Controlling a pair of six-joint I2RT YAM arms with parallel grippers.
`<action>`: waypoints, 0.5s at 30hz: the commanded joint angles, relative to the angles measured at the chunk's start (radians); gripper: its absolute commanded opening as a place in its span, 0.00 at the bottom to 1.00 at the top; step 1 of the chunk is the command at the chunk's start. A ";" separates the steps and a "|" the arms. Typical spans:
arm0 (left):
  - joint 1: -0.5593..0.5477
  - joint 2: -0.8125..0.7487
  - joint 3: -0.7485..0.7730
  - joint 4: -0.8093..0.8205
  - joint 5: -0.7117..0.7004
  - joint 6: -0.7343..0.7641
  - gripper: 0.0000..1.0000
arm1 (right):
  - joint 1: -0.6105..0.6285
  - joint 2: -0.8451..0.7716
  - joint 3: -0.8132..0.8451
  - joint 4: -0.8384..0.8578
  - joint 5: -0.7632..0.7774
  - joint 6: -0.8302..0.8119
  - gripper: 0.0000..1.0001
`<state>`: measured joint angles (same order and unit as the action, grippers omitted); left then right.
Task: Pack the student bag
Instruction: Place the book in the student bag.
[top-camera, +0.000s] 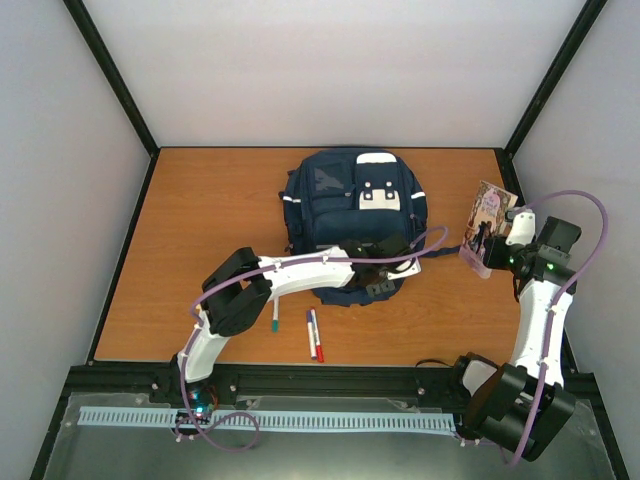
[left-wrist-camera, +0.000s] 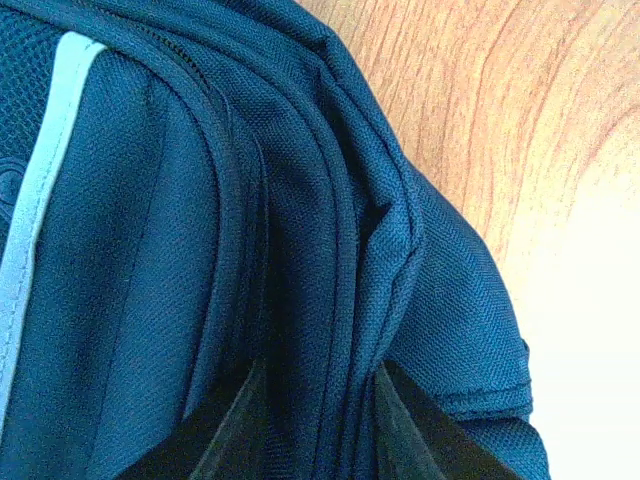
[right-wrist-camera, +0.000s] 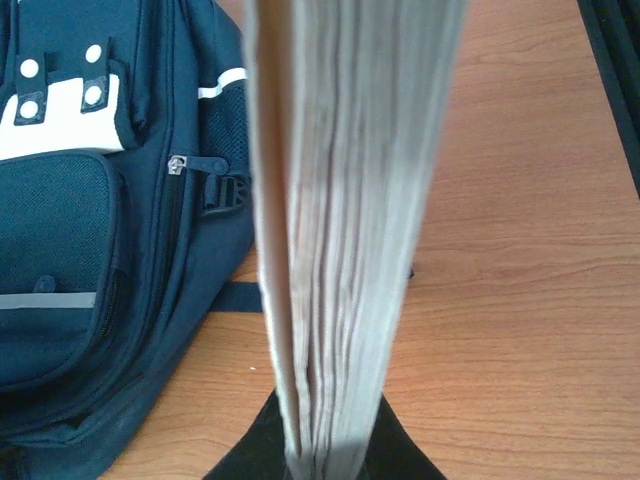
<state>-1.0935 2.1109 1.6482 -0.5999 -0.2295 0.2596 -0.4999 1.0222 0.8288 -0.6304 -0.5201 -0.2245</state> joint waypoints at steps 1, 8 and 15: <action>-0.002 0.007 0.007 0.037 -0.055 -0.003 0.33 | -0.008 0.004 0.012 0.010 -0.026 -0.013 0.03; -0.002 0.038 0.025 0.012 -0.095 0.013 0.41 | -0.008 0.006 0.012 0.008 -0.030 -0.015 0.03; -0.003 0.031 0.026 0.003 -0.145 0.009 0.26 | -0.009 0.010 0.013 0.008 -0.035 -0.013 0.03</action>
<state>-1.1007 2.1407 1.6485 -0.5980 -0.3004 0.2657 -0.5003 1.0286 0.8288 -0.6361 -0.5354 -0.2264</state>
